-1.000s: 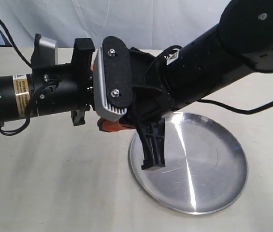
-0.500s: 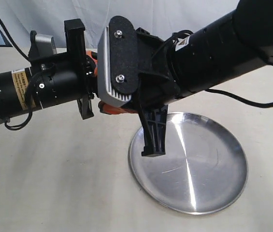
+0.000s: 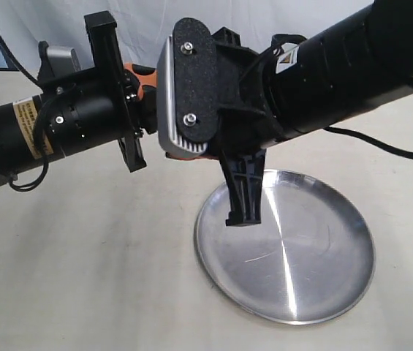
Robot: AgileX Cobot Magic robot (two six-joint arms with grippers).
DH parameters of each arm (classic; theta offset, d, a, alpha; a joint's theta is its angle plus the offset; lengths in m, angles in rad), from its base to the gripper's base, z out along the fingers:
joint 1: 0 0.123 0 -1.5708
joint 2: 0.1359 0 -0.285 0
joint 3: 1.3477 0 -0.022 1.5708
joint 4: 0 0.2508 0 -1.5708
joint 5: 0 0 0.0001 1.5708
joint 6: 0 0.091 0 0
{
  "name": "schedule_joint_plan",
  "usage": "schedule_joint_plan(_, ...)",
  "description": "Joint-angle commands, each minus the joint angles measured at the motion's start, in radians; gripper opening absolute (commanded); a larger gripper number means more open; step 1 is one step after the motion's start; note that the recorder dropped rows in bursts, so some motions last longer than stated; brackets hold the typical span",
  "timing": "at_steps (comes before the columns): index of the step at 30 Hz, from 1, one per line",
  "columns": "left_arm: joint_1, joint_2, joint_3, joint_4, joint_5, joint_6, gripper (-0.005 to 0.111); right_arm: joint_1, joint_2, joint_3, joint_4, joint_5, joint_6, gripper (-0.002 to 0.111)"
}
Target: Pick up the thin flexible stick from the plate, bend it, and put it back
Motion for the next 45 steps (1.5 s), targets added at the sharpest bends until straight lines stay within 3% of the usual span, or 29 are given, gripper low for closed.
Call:
schedule_joint_plan(1,-0.012,0.006,0.006,0.033,-0.021,0.007,0.0,-0.002,-0.011,-0.015,-0.103,-0.085,0.052,-0.001)
schedule_joint_plan(29,-0.012,0.009,0.006,0.024,-0.008,0.007,0.0,-0.002,-0.011,-0.015,-0.248,-0.189,0.056,-0.001)
schedule_joint_plan(40,-0.012,0.009,0.006,0.127,-0.026,0.017,0.0,-0.002,-0.011,-0.015,-0.213,-0.181,0.278,-0.001)
schedule_joint_plan(45,-0.012,0.009,0.006,0.125,-0.027,0.015,0.012,-0.002,-0.011,-0.015,-0.161,-0.142,0.282,-0.001)
